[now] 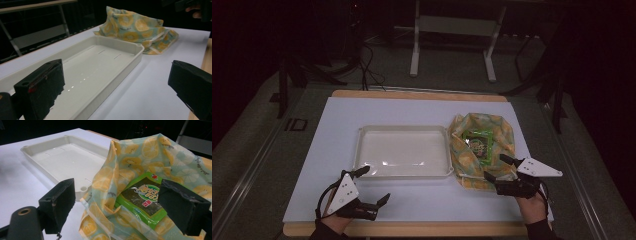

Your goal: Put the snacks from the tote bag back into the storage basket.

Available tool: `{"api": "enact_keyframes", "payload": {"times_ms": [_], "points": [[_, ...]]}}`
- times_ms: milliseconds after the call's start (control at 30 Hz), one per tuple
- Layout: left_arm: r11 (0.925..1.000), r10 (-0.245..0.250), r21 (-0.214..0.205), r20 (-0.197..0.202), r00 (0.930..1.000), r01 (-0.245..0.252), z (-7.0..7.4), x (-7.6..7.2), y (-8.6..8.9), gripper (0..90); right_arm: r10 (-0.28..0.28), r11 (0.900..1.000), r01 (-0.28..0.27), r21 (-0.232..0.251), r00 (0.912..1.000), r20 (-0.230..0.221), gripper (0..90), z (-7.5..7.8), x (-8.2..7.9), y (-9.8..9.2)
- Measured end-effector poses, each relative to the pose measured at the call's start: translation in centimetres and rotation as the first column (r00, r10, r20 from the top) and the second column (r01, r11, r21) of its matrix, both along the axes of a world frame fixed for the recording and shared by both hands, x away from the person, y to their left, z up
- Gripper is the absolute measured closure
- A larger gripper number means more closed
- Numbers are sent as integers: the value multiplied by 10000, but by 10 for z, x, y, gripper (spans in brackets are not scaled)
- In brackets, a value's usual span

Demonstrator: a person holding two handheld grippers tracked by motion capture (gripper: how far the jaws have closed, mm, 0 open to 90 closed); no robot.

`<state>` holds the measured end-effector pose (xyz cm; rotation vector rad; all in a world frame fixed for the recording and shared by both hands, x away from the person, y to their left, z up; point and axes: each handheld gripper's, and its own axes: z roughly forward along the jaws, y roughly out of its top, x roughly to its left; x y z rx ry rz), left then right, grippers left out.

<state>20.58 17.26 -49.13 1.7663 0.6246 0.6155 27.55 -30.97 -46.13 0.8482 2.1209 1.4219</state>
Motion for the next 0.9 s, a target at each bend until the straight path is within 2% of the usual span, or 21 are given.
{"api": "enact_keyframes", "payload": {"times_ms": [100, 200, 433, 600, 800, 900], "points": [[9993, -169, 332, -58, 9998, 171, -1, -2, -4, 11, 37, 10000, -37, -27, 9999, 141, 148, 1, -1, 0], [9988, -292, 397, -50, 9996, 294, -1, -4, -4, 11, 39, 9999, -36, -131, 9998, 182, 148, 2, -1, 1], [9987, -375, 347, -201, 9991, 382, -2, -7, -2, 11, 105, 9940, -95, -1088, 9999, 89, 148, 1, -2, 6], [9979, -524, 373, -189, 9984, 531, -2, -10, -3, 11, 560, 9900, -555, -1298, 9984, 4, 148, 3, -4, 11], [9976, -568, 396, -175, 9982, 574, -2, -11, -4, 11, 1099, 9800, -1082, -1668, 9939, 8, 147, 6, -6, 18], [9973, -598, 405, -198, 9980, 606, -3, -11, -5, 11, 1467, 9776, -1485, -1495, 9889, -232, 147, 8, -7, 21]]}}
